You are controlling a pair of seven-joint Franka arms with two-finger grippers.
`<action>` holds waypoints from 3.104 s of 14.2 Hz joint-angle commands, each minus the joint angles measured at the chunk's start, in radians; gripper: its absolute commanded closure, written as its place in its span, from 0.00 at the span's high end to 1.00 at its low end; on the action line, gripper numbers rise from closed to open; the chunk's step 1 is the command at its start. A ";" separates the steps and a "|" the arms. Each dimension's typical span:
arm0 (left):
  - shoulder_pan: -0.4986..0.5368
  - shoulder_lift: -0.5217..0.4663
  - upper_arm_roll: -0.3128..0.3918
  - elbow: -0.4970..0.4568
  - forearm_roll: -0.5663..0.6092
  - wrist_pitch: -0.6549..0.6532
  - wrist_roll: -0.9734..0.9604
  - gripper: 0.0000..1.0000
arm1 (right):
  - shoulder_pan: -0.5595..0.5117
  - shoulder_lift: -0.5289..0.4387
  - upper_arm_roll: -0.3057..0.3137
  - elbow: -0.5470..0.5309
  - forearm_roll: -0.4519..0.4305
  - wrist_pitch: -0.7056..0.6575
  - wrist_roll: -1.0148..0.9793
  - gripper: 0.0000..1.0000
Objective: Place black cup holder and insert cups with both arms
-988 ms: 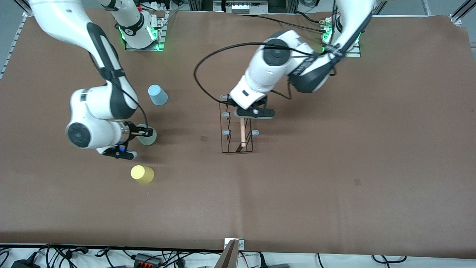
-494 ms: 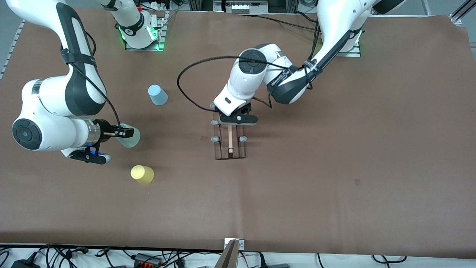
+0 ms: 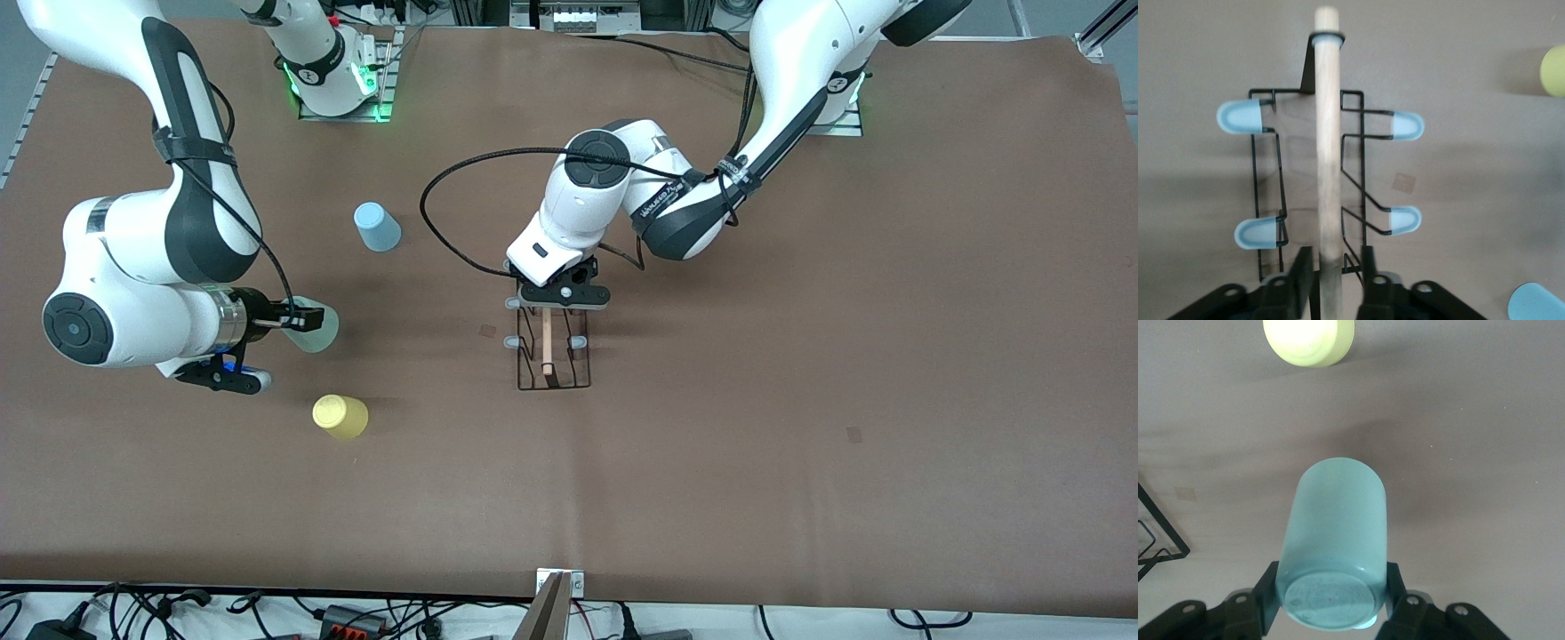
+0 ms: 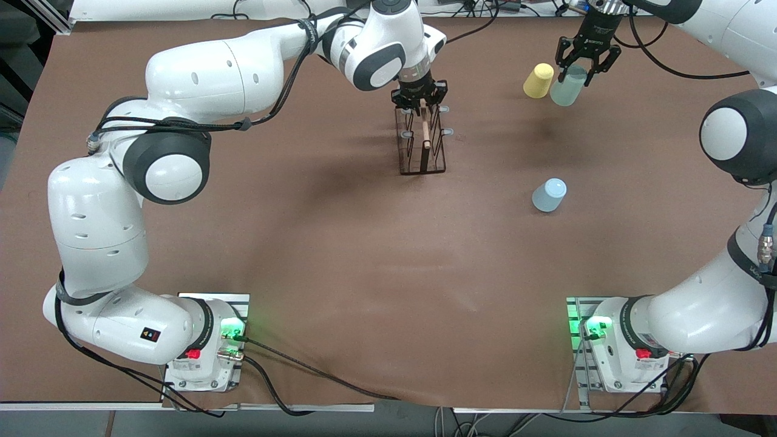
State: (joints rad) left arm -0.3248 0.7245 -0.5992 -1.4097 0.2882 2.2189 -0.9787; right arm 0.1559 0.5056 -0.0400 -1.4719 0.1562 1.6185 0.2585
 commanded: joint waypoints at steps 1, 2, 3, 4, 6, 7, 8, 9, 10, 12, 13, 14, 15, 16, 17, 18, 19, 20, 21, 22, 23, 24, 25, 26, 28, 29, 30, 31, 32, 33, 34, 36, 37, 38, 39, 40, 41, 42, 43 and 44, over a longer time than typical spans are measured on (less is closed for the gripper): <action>0.001 -0.062 0.009 0.024 0.022 -0.089 -0.012 0.71 | -0.004 0.005 0.005 0.015 0.005 -0.015 -0.001 0.24; 0.025 -0.092 0.010 0.052 0.029 -0.149 -0.005 0.73 | -0.004 0.004 0.005 0.016 0.014 -0.015 0.002 0.24; 0.068 -0.118 0.006 0.087 0.032 -0.236 0.008 0.83 | 0.002 -0.001 0.008 0.018 0.016 -0.015 0.004 0.24; 0.116 -0.144 -0.001 0.100 0.032 -0.310 0.032 0.92 | 0.011 -0.016 0.014 0.019 0.019 -0.017 0.004 0.24; 0.212 -0.215 -0.004 0.095 0.019 -0.414 0.110 1.00 | 0.066 -0.030 0.017 0.031 0.025 -0.017 0.028 0.24; 0.264 -0.246 -0.011 0.097 0.014 -0.476 0.183 1.00 | 0.104 -0.033 0.016 0.033 0.042 -0.018 0.047 0.24; 0.311 -0.272 -0.013 0.097 0.014 -0.528 0.249 1.00 | 0.129 -0.041 0.017 0.033 0.077 -0.019 0.057 0.24; 0.360 -0.308 -0.014 0.097 0.012 -0.588 0.288 1.00 | 0.163 -0.045 0.017 0.033 0.135 -0.019 0.085 0.24; 0.409 -0.338 -0.016 0.097 -0.004 -0.632 0.310 1.00 | 0.190 -0.048 0.017 0.033 0.178 -0.020 0.125 0.24; 0.524 -0.402 -0.016 0.100 -0.116 -0.720 0.385 1.00 | 0.272 -0.050 0.019 0.033 0.210 -0.043 0.227 0.24; 0.583 -0.439 -0.014 0.097 -0.156 -0.755 0.447 1.00 | 0.319 -0.049 0.017 0.033 0.210 -0.034 0.272 0.24; 0.628 -0.465 -0.016 0.101 -0.168 -0.775 0.518 1.00 | 0.365 -0.047 0.017 0.033 0.210 -0.031 0.319 0.24; 0.668 -0.480 -0.013 0.104 -0.170 -0.798 0.596 1.00 | 0.398 -0.039 0.017 0.033 0.209 -0.026 0.358 0.24; 0.711 -0.505 -0.013 0.106 -0.170 -0.839 0.673 1.00 | 0.415 -0.026 0.017 0.033 0.212 -0.011 0.384 0.24; 0.743 -0.525 -0.011 0.106 -0.170 -0.876 0.737 1.00 | 0.425 -0.015 0.017 0.033 0.215 0.006 0.390 0.24; 0.769 -0.539 -0.010 0.104 -0.170 -0.902 0.774 1.00 | 0.438 -0.003 0.017 0.033 0.221 0.011 0.392 0.24; 0.785 -0.543 -0.008 0.098 -0.172 -0.916 0.784 1.00 | 0.450 0.002 0.017 0.031 0.226 0.012 0.390 0.24; 0.788 -0.543 -0.010 0.089 -0.172 -0.917 0.782 1.00 | 0.448 0.010 0.017 0.033 0.227 0.015 0.392 0.24; 0.787 -0.543 -0.011 0.089 -0.172 -0.917 0.781 1.00 | 0.450 0.013 0.017 0.033 0.227 0.026 0.392 0.24; 0.787 -0.539 -0.011 0.087 -0.172 -0.917 0.775 1.00 | 0.450 0.020 0.017 0.033 0.229 0.043 0.392 0.24; 0.782 -0.536 -0.011 0.089 -0.166 -0.913 0.776 1.00 | 0.452 0.025 0.017 0.033 0.229 0.055 0.392 0.24; 0.777 -0.534 -0.011 0.092 -0.159 -0.915 0.782 1.00 | 0.452 0.030 0.017 0.033 0.229 0.057 0.392 0.24; 0.779 -0.536 -0.011 0.090 -0.161 -0.916 0.782 1.00 | 0.452 0.034 0.017 0.031 0.229 0.058 0.390 0.24; 0.777 -0.536 -0.013 0.090 -0.162 -0.917 0.784 1.00 | 0.452 0.039 0.017 0.033 0.229 0.060 0.392 0.24; 0.782 -0.534 -0.011 0.090 -0.162 -0.915 0.784 1.00 | 0.452 0.050 0.017 0.031 0.227 0.063 0.390 0.24; 0.788 -0.534 -0.010 0.087 -0.170 -0.910 0.785 1.00 | 0.453 0.059 0.017 0.031 0.226 0.070 0.390 0.27; 0.788 -0.540 0.002 0.074 -0.175 -0.913 0.785 1.00 | 0.461 0.063 0.017 0.031 0.226 0.075 0.390 0.52; 0.776 -0.575 0.033 0.022 -0.175 -0.906 0.785 1.00 | 0.465 0.074 0.017 0.030 0.226 0.077 0.393 1.00; 0.733 -0.620 0.098 -0.026 -0.191 -0.898 0.788 1.00 | 0.467 0.076 0.017 0.031 0.224 0.075 0.416 1.00; 0.628 -0.643 0.230 -0.063 -0.237 -0.868 0.814 1.00 | 0.464 0.074 0.017 0.033 0.224 0.075 0.468 1.00; 0.533 -0.655 0.365 -0.084 -0.268 -0.842 0.865 1.00 | 0.462 0.067 0.012 0.041 0.220 0.072 0.491 1.00; 0.494 -0.672 0.440 -0.122 -0.281 -0.832 0.922 1.00 | 0.450 0.057 -0.007 0.100 0.207 0.055 0.524 1.00; 0.495 -0.704 0.441 -0.168 -0.281 -0.815 0.922 1.00 | 0.442 0.036 -0.049 0.110 0.189 0.046 0.536 1.00; 0.495 -0.762 0.443 -0.248 -0.281 -0.768 0.923 1.00 | 0.439 0.033 -0.101 0.111 0.177 0.052 0.536 1.00; 0.495 -0.824 0.443 -0.338 -0.281 -0.710 0.923 1.00 | 0.435 0.033 -0.160 0.111 0.166 0.061 0.533 1.00; 0.497 -0.874 0.443 -0.412 -0.281 -0.671 0.923 1.00 | 0.432 0.046 -0.216 0.114 0.149 0.079 0.528 1.00; 0.503 -0.881 0.449 -0.425 -0.281 -0.668 0.927 1.00 | 0.424 0.074 -0.260 0.116 0.132 0.139 0.504 1.00; 0.501 -0.875 0.455 -0.413 -0.282 -0.665 0.939 1.00 | 0.400 0.095 -0.279 0.116 0.114 0.190 0.454 1.00; 0.495 -0.860 0.455 -0.388 -0.291 -0.663 0.939 1.00 | 0.364 0.118 -0.281 0.117 0.082 0.242 0.358 1.00; 0.492 -0.840 0.457 -0.356 -0.308 -0.663 0.939 1.00 | 0.332 0.137 -0.281 0.117 0.060 0.286 0.267 1.00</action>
State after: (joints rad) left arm 0.1807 -0.1146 -0.1622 -1.7755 0.0176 1.5329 -0.0690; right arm 0.5266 0.5908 -0.3207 -1.3673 0.2538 1.8320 0.6394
